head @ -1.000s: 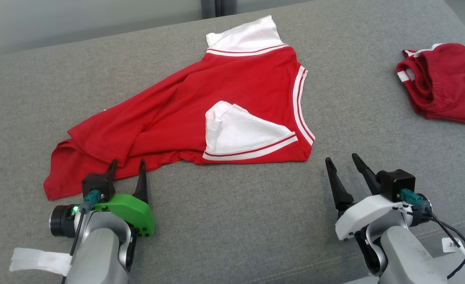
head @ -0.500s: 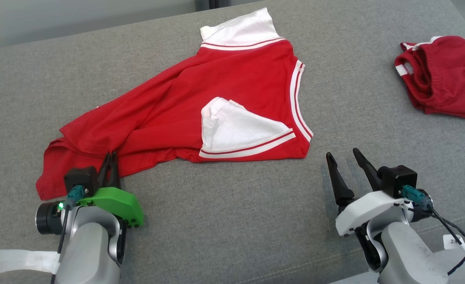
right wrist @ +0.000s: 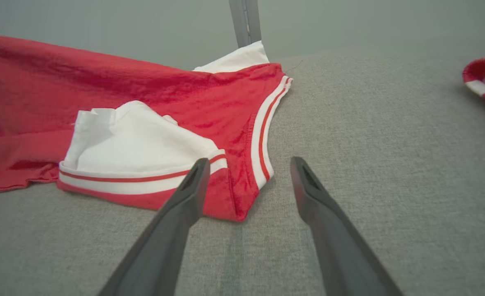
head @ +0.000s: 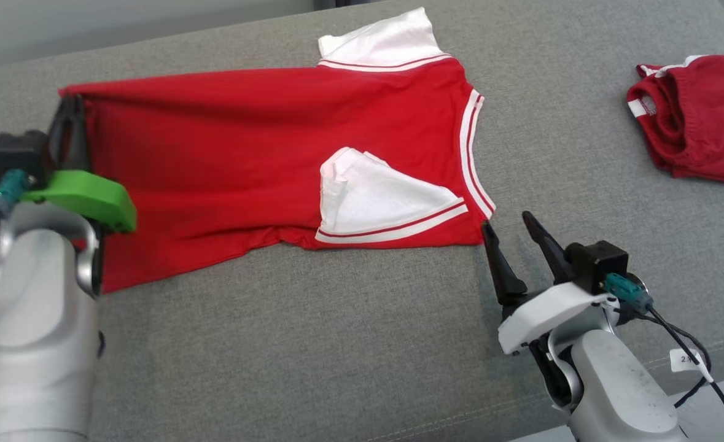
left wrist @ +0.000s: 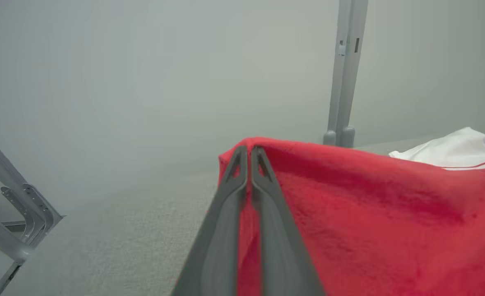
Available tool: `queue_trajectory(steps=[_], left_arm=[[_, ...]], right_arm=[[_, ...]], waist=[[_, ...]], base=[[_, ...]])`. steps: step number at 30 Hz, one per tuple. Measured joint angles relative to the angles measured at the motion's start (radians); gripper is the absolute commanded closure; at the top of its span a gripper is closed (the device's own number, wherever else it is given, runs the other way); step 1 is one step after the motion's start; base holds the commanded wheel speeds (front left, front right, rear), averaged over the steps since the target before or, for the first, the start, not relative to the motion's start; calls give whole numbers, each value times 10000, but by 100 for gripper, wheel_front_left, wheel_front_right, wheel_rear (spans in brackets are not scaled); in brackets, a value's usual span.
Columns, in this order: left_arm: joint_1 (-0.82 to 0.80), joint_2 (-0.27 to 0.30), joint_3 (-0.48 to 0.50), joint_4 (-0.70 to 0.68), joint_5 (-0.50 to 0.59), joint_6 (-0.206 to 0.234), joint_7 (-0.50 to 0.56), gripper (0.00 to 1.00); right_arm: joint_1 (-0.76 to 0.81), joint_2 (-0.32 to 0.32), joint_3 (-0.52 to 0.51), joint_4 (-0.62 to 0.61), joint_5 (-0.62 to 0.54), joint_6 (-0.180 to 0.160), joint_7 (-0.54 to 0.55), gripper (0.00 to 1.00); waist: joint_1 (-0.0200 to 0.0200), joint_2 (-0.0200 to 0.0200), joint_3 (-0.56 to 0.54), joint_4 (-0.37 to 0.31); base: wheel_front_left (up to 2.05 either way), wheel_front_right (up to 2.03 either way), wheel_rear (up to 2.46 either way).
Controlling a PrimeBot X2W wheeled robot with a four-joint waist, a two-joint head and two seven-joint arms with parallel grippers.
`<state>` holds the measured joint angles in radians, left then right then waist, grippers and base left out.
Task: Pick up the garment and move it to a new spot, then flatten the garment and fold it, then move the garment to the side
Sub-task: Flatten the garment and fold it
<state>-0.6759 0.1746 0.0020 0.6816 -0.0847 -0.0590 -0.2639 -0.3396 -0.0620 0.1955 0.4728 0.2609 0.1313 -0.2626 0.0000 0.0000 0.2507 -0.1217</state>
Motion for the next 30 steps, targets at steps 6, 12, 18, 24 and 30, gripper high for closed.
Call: queue_trajectory(steps=[6, 12, 18, 24, 30], left_arm=[[-1850, 1216, 504, 2167, 190, 696, 240, 0], [-1781, 750, 545, 3083, -142, 472, 58, 0], [-621, 40, 788, 2376, -518, 265, 27, 0], [1008, -621, 1407, 1091, -959, 222, 17, 0], [2299, -894, 1891, 986, -1087, 148, 17, 0]], right_arm=[[-156, 44, 500, 161, 169, -2, 0, 0], [-86, -117, 79, 144, 261, -2, -2, 0], [-1, -151, -86, 128, 169, -2, 0, 0], [36, -121, -56, 163, 153, -2, -2, 0], [140, -123, 0, 240, 165, -2, 0, 0]], waist=[[0, 0, 253, -604], [0, 0, 399, -888], [0, 0, 358, -462], [0, 0, 52, 66], [0, 0, -321, 332]], base=[[0, 0, 0], [0, 0, 0], [0, 0, 0], [0, 0, 0], [0, 0, 0]])
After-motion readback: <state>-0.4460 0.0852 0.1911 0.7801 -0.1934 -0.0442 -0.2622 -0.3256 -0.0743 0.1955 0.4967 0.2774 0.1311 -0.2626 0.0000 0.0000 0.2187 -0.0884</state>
